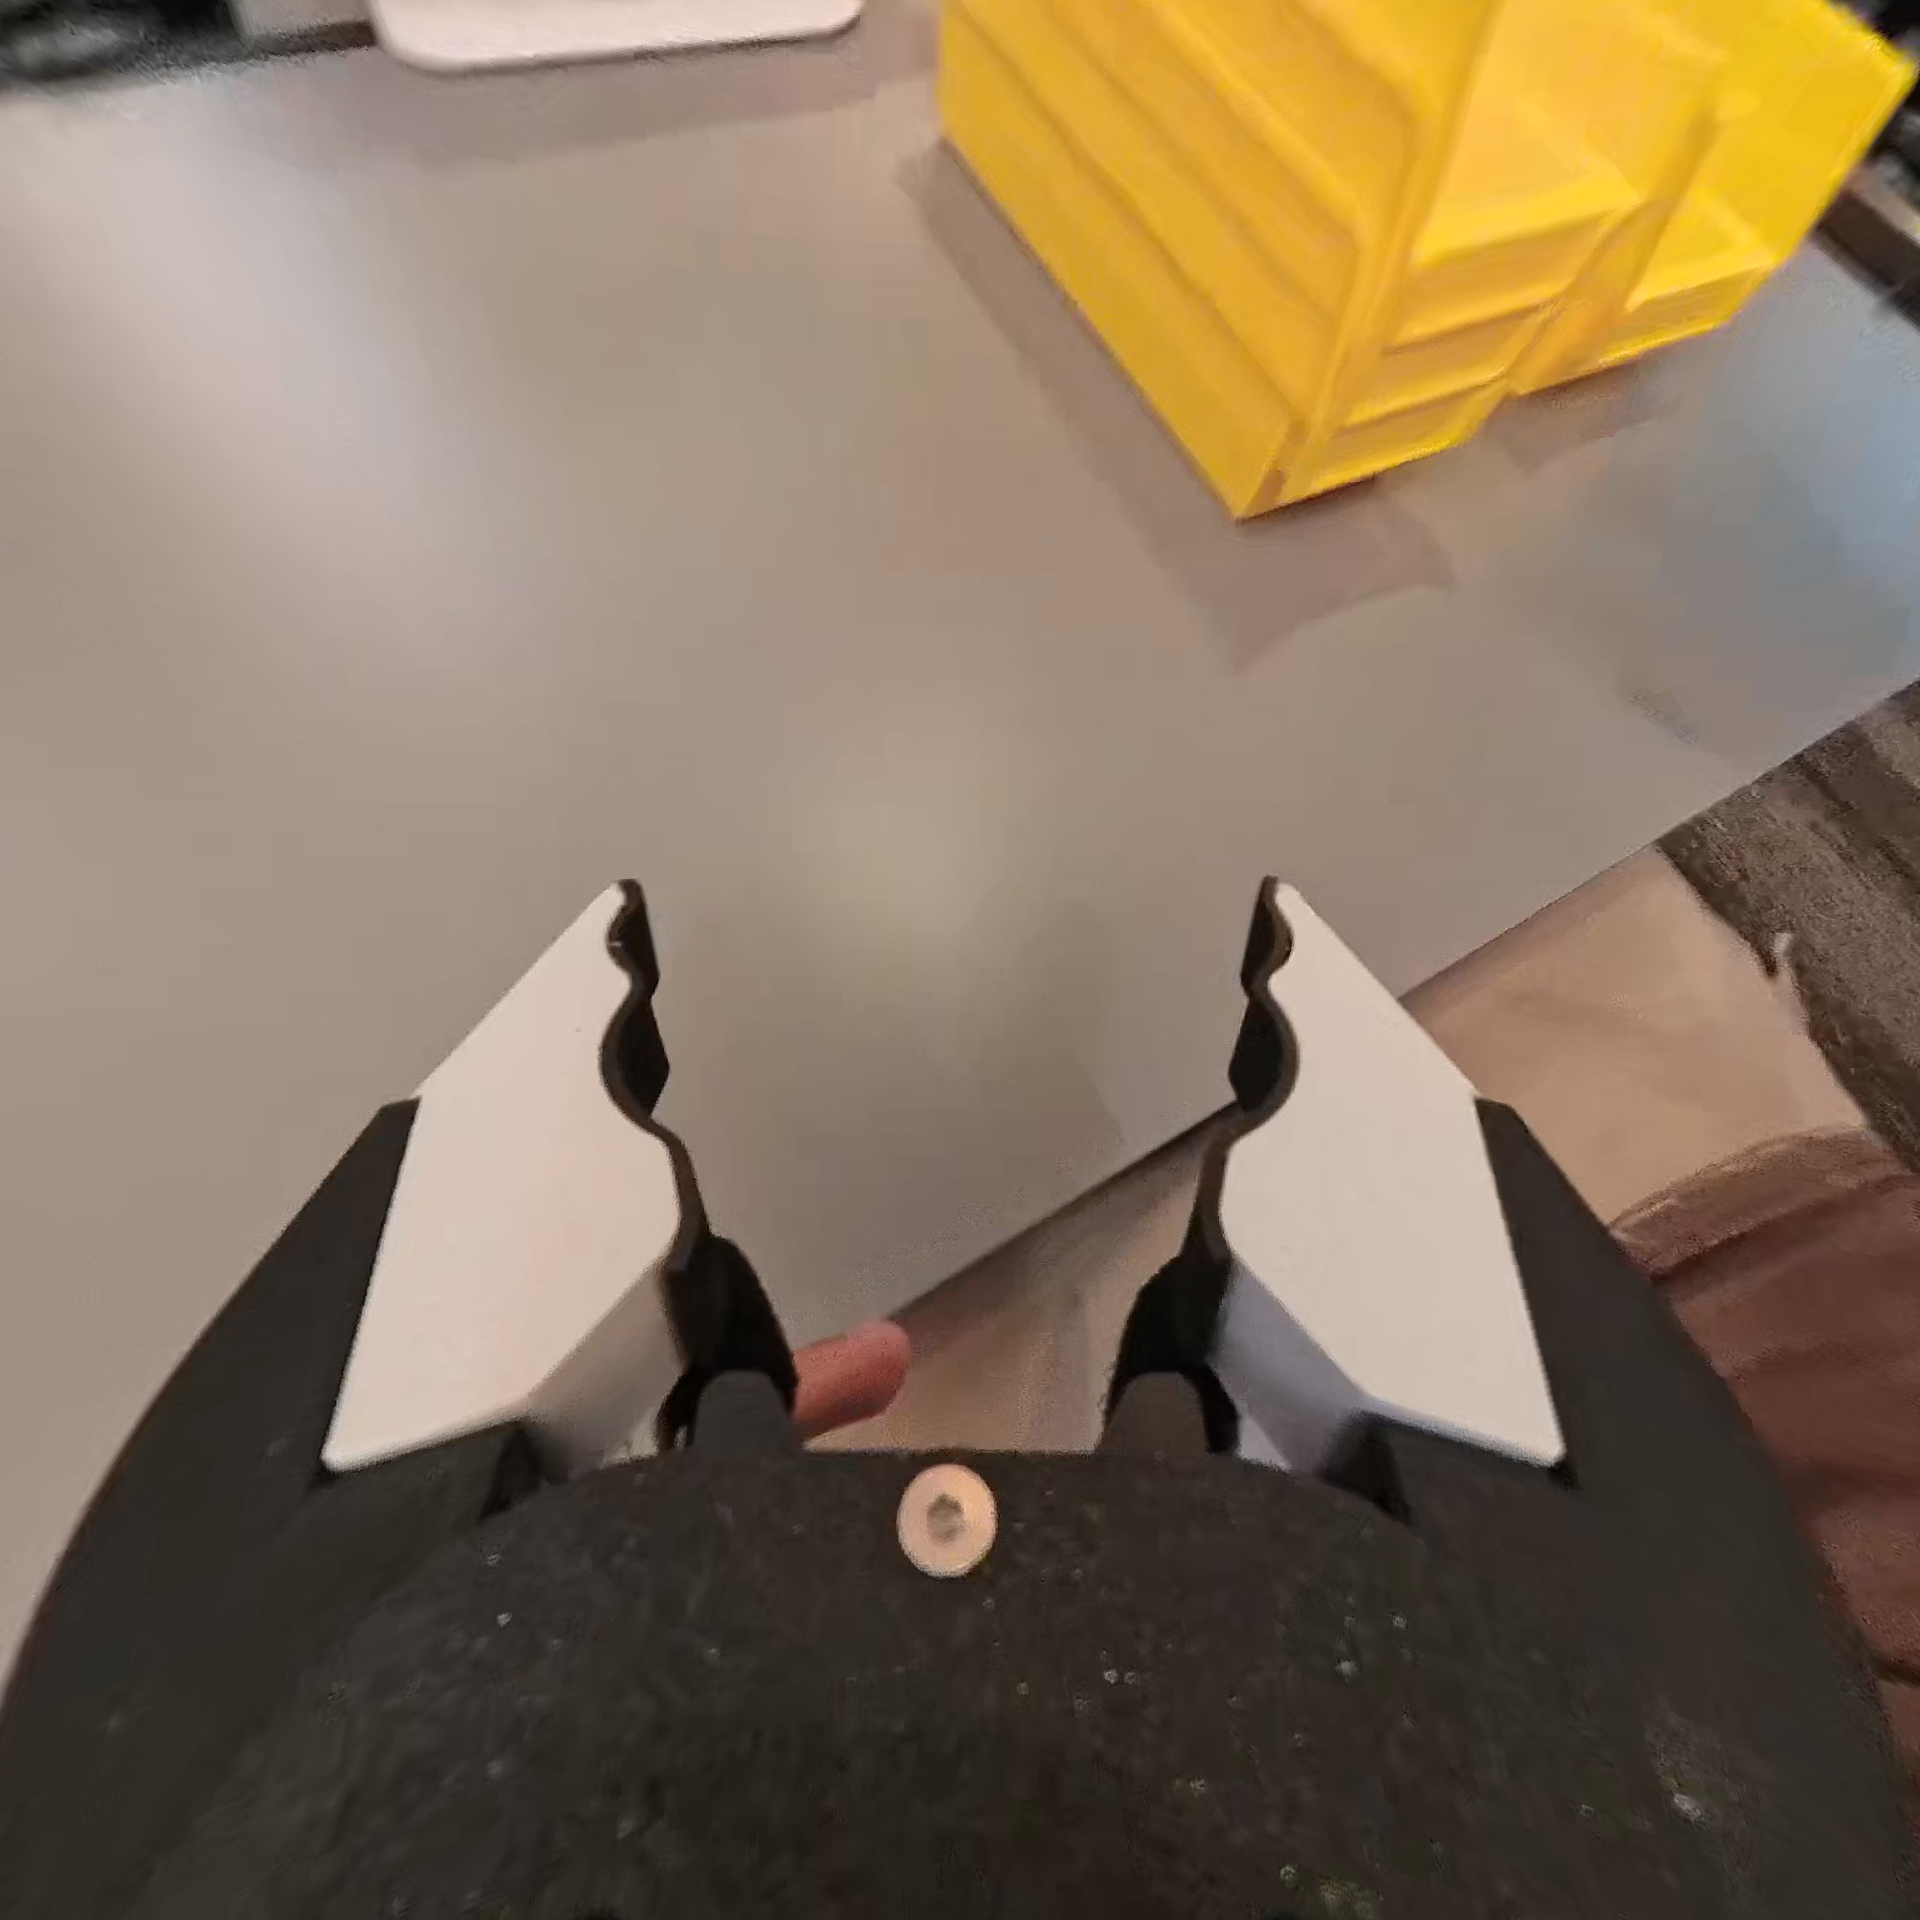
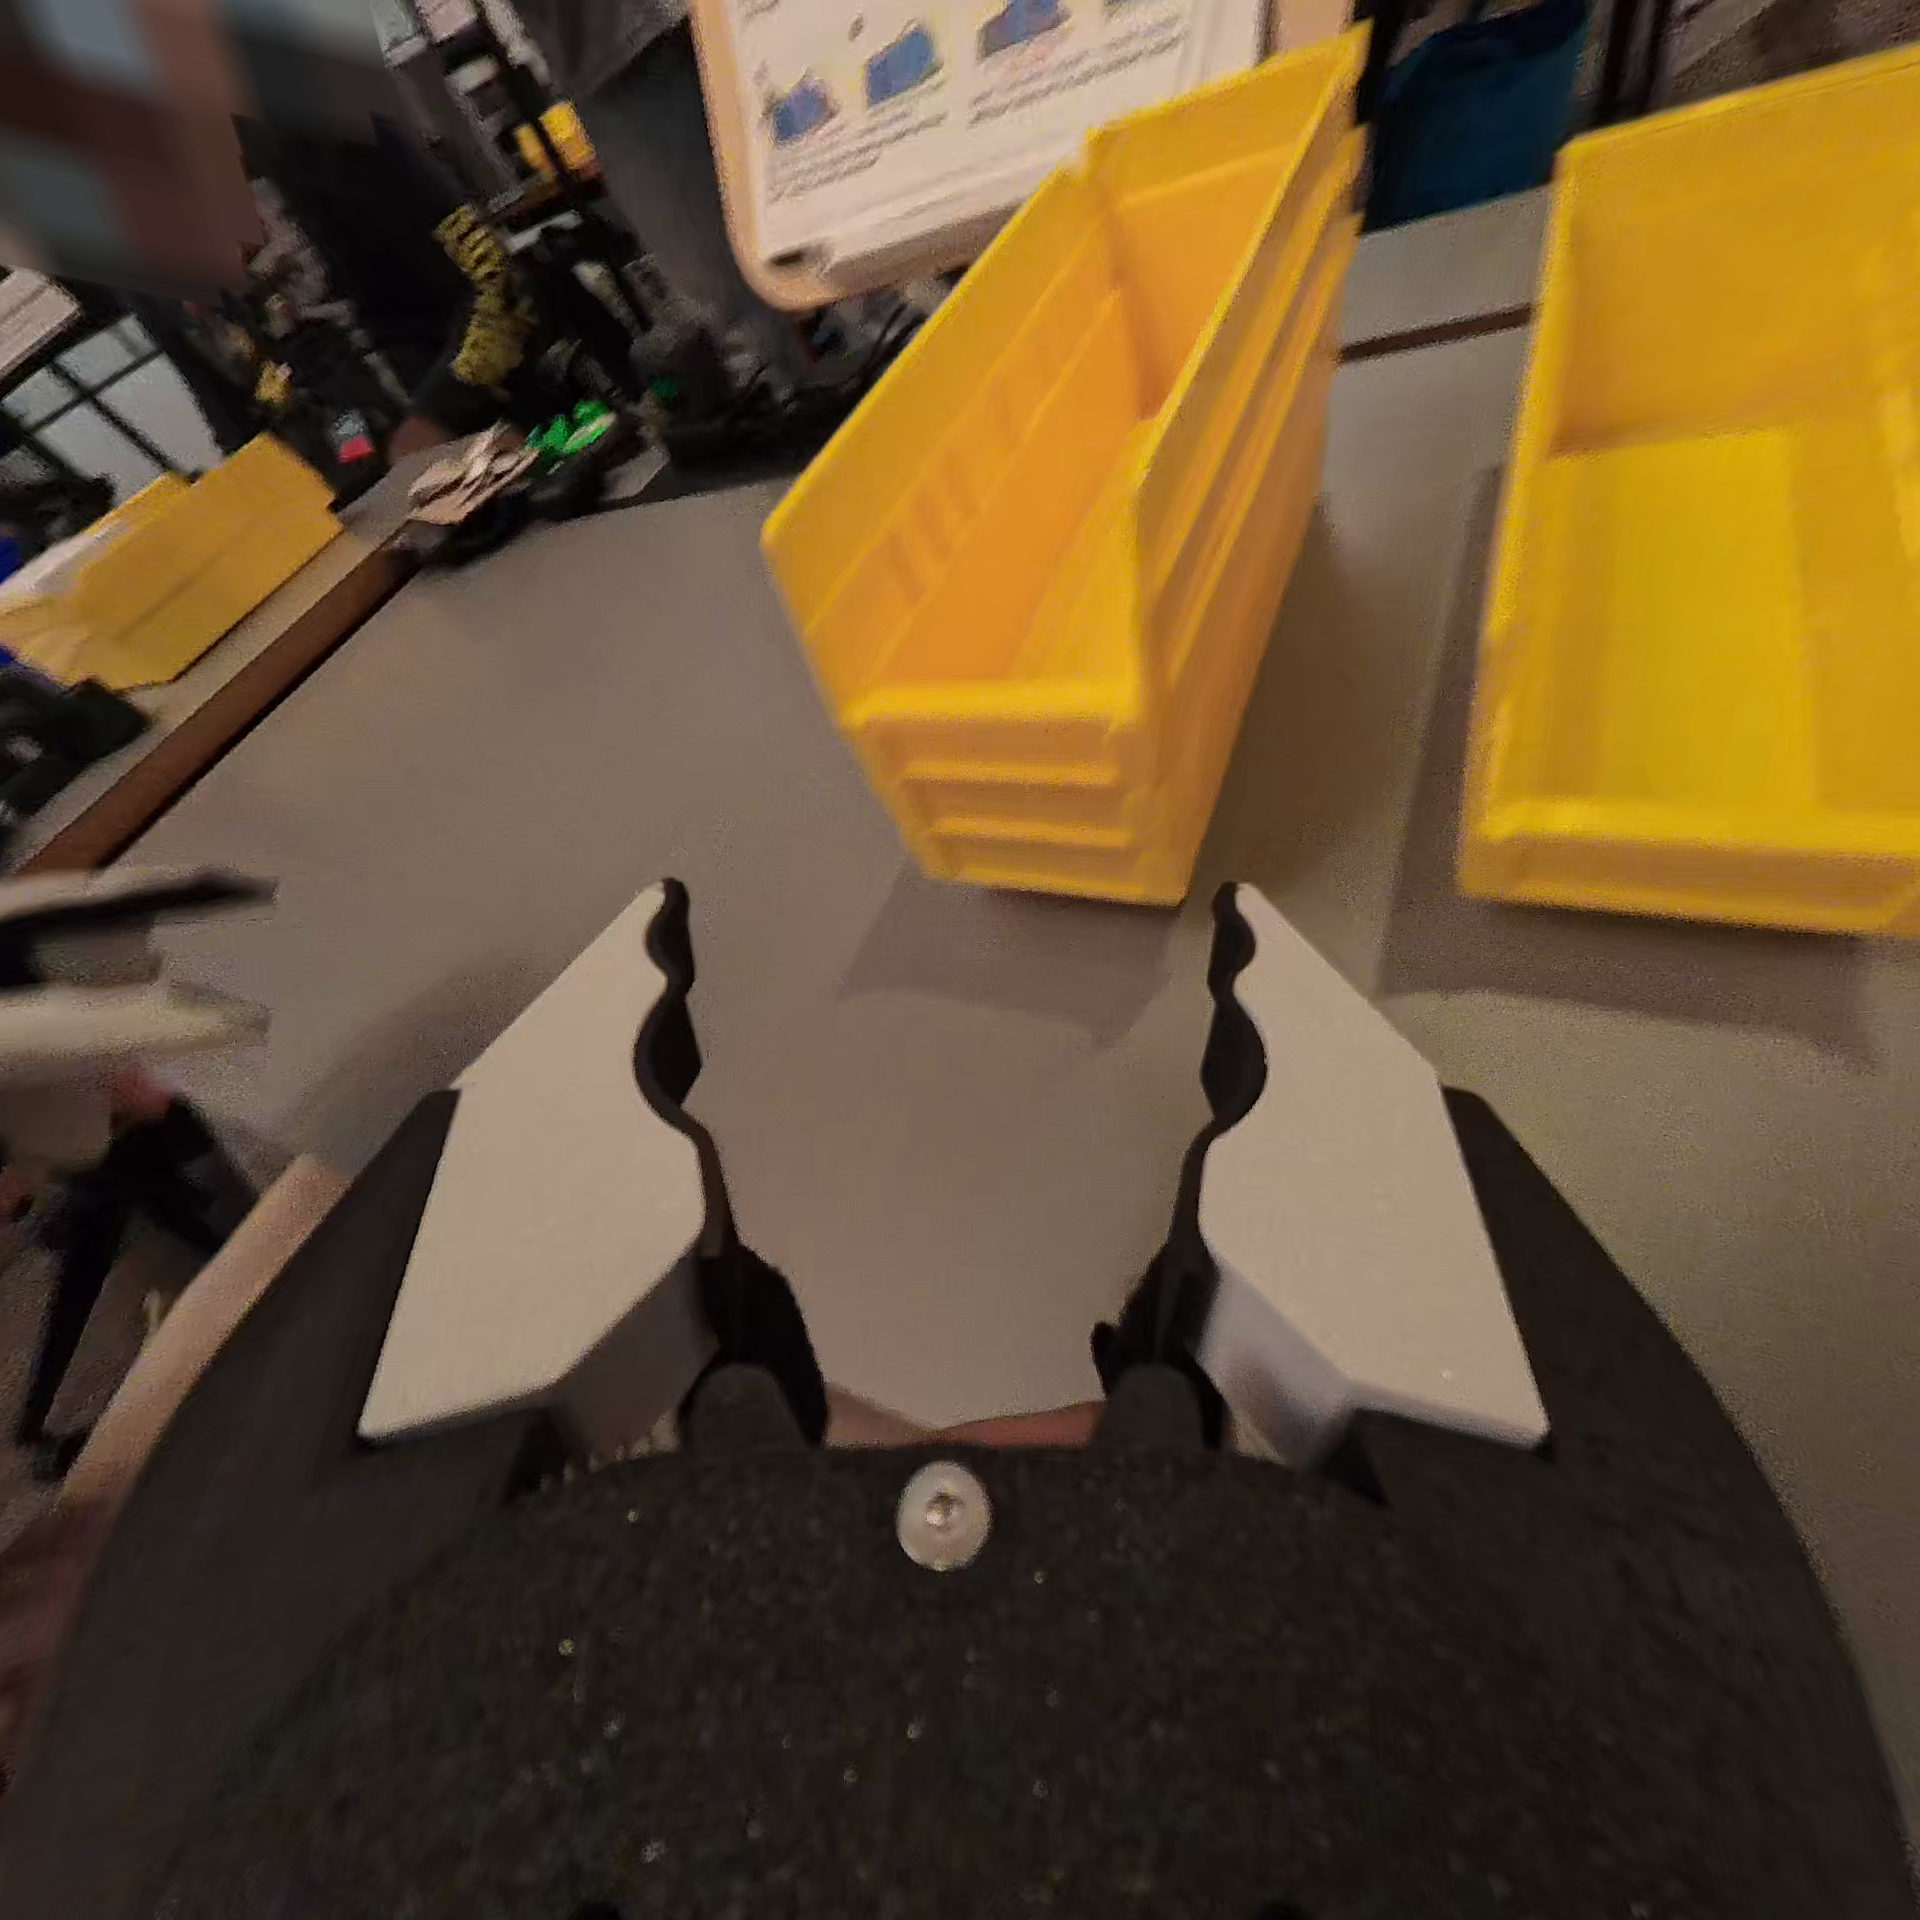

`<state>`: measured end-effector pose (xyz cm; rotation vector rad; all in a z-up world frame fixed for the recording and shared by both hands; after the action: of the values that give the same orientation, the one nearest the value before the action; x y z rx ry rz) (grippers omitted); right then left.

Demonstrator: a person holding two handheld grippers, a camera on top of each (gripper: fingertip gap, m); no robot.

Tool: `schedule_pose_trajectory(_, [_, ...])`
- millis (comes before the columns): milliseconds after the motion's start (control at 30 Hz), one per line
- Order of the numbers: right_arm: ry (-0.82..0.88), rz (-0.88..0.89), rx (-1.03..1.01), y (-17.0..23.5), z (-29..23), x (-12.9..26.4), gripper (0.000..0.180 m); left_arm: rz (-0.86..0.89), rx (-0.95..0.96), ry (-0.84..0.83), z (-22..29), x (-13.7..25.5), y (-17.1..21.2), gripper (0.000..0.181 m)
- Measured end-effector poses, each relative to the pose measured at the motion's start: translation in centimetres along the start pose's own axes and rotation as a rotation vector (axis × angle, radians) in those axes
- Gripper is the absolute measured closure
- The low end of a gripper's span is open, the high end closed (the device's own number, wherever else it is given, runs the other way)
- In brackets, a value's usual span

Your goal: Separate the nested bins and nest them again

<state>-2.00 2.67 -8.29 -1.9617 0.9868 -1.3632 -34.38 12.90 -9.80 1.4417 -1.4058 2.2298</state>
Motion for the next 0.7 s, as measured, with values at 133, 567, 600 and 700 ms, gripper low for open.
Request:
schedule_pose_trajectory(133, [0.003, -0.035, 0.038, 3.5, -0.7, 0.0, 0.084, -0.048, -0.14, -0.018, 3.8, -0.9, -8.6, 0.075])
schedule_pose_trajectory(567, [-0.047, -0.096, 0.127, 3.6, -1.4, -1.0, 0.084, -0.402, 0.259, 0.158, 9.4, -14.9, -31.1, 0.049])
schedule_pose_trajectory(600, [-0.054, -0.101, 0.13, 3.7, -1.5, -1.1, 0.084, -0.423, 0.298, 0.192, 9.7, -15.9, -31.6, 0.038])
schedule_pose_trajectory(700, [-0.063, -0.114, 0.133, 3.7, -1.6, -1.3, 0.084, -0.514, 0.243, 0.044, 9.5, -18.2, -32.1, 0.027])
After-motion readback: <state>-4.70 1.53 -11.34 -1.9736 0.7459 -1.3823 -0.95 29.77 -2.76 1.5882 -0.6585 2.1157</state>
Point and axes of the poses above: each gripper's, where its closed fingertips meet, x back along the fingers, y out of its underside, z = x × y across the jaws, the point moved 7 cm from there along x, back along the fingers, and after that the axes turned 14 degrees about -z, right-handed, at the moved point
